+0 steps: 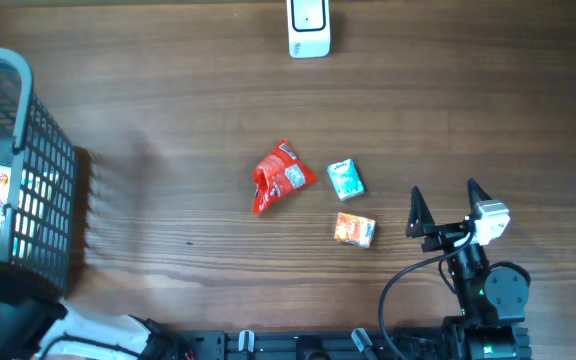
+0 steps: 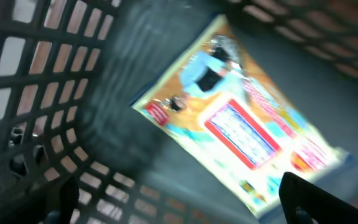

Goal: Scan the item barcode

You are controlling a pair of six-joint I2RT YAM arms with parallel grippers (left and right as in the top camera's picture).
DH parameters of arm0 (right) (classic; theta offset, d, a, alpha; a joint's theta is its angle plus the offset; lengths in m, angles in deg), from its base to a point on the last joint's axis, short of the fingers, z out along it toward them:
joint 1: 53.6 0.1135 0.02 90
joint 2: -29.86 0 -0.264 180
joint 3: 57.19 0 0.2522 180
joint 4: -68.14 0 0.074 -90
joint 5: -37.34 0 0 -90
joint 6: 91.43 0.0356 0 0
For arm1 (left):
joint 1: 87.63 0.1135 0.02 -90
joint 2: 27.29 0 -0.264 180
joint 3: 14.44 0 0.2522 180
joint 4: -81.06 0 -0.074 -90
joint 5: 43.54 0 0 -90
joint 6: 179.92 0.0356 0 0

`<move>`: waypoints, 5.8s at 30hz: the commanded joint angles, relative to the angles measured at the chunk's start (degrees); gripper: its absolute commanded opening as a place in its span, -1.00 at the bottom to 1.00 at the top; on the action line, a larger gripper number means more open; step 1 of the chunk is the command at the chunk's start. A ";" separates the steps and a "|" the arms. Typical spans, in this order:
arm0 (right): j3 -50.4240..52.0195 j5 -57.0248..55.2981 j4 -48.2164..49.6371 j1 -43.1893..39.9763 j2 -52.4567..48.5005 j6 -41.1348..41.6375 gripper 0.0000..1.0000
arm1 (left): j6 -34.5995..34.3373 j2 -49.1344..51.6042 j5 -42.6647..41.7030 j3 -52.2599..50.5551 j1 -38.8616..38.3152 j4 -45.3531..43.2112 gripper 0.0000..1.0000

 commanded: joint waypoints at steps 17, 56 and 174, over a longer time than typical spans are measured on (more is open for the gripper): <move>0.07 -0.55 0.35 0.07 0.46 -0.52 0.99 | 24.41 5.62 -14.93 -29.33 1.09 -32.83 1.00; 0.07 -0.55 0.35 0.07 0.46 -0.52 0.99 | 28.22 -41.44 -44.09 -16.39 -52.59 -29.51 -0.92; 0.07 -0.55 0.35 0.07 0.46 -0.50 0.99 | 18.29 -6.14 17.55 -38.34 -84.98 -35.15 -0.92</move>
